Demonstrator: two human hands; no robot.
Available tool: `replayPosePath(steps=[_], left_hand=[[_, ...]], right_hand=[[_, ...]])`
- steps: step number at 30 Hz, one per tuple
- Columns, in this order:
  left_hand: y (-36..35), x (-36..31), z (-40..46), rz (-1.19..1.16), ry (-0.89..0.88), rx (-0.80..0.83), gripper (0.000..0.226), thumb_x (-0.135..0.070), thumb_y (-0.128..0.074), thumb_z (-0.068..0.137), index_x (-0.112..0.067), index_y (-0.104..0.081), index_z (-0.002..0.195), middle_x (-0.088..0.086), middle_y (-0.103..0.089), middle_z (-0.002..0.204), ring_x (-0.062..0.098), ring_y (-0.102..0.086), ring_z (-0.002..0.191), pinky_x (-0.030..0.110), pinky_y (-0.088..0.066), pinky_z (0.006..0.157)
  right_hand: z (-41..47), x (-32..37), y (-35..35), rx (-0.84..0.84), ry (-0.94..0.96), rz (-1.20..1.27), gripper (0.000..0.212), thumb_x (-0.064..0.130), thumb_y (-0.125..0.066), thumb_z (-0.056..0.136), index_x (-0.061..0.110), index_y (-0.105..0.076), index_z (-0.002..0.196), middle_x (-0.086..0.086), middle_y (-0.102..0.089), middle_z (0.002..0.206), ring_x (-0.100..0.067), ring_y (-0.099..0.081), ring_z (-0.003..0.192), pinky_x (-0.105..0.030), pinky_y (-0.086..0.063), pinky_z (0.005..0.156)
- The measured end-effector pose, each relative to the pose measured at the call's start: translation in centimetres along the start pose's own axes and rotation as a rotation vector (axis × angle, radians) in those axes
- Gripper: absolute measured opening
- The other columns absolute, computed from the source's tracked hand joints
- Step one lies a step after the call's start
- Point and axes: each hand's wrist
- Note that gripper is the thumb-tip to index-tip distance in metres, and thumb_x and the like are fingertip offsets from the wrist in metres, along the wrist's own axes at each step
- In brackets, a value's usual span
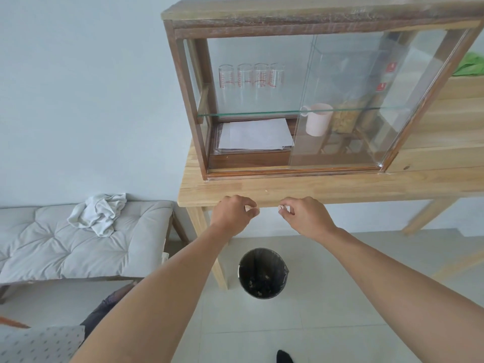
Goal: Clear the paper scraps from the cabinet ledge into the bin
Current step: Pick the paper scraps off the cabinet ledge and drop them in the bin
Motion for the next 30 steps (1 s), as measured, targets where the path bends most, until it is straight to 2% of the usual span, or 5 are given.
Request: replayPosePath(steps=[7,12,20,23,30], left_hand=[[-3.7,2.8,-1.9,0.025,0.088,0.081,0.024,-0.051,-0.066,0.098,-0.038,-0.078,0.114,-0.005,-0.076,0.098,0.019,-0.069,0.088,0.035,-0.059,0.075],[-7.5,4.6,-1.6,0.053,0.143,0.133,0.022,-0.046,-0.063,0.100,-0.039,-0.076,0.116,-0.005,-0.076,0.105,0.020,-0.067,0.091,0.032,-0.051,0.069],[-13.7,7.0,0.9,0.027,0.260,0.211,0.018,-0.045,-0.065,0.096,-0.042,-0.077,0.108,-0.007,-0.076,0.103,0.023,-0.070,0.098,0.038,-0.059,0.080],[-15.7,7.5,2.1,0.032,0.292,0.237,0.019,-0.047,-0.063,0.096,-0.043,-0.077,0.107,-0.007,-0.076,0.100,0.023,-0.071,0.094,0.038,-0.059,0.079],[-18.9,7.9,4.8,0.049,0.329,0.248,0.025,-0.054,-0.065,0.092,-0.045,-0.073,0.114,-0.007,-0.077,0.097,0.025,-0.071,0.098,0.036,-0.056,0.076]], right_hand=[[-1.9,-1.5,-4.7,0.162,-0.040,-0.029,0.023,0.042,-0.058,0.105,0.029,-0.075,0.112,0.001,-0.075,0.079,-0.020,-0.061,0.073,-0.033,-0.047,0.069],[-2.0,-3.5,-8.3,0.256,-0.047,-0.020,0.026,0.045,-0.057,0.105,0.028,-0.075,0.114,0.001,-0.075,0.077,-0.022,-0.069,0.073,-0.032,-0.049,0.067],[-0.2,-7.3,-13.8,0.363,-0.057,-0.043,0.026,0.052,-0.061,0.101,0.028,-0.072,0.104,0.006,-0.075,0.080,-0.020,-0.063,0.073,-0.031,-0.038,0.062],[1.0,-8.7,-15.3,0.388,-0.057,-0.067,0.028,0.053,-0.062,0.100,0.026,-0.071,0.098,0.002,-0.075,0.081,-0.024,-0.067,0.077,-0.033,-0.045,0.066],[3.9,-11.3,-17.6,0.419,-0.057,-0.079,0.034,0.057,-0.064,0.098,0.027,-0.071,0.114,0.001,-0.077,0.091,-0.027,-0.071,0.087,-0.033,-0.042,0.069]])
Point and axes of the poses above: each hand's wrist, its own z-axis towards the middle knuckle, its own y-axis out of the back of the hand, x = y × z
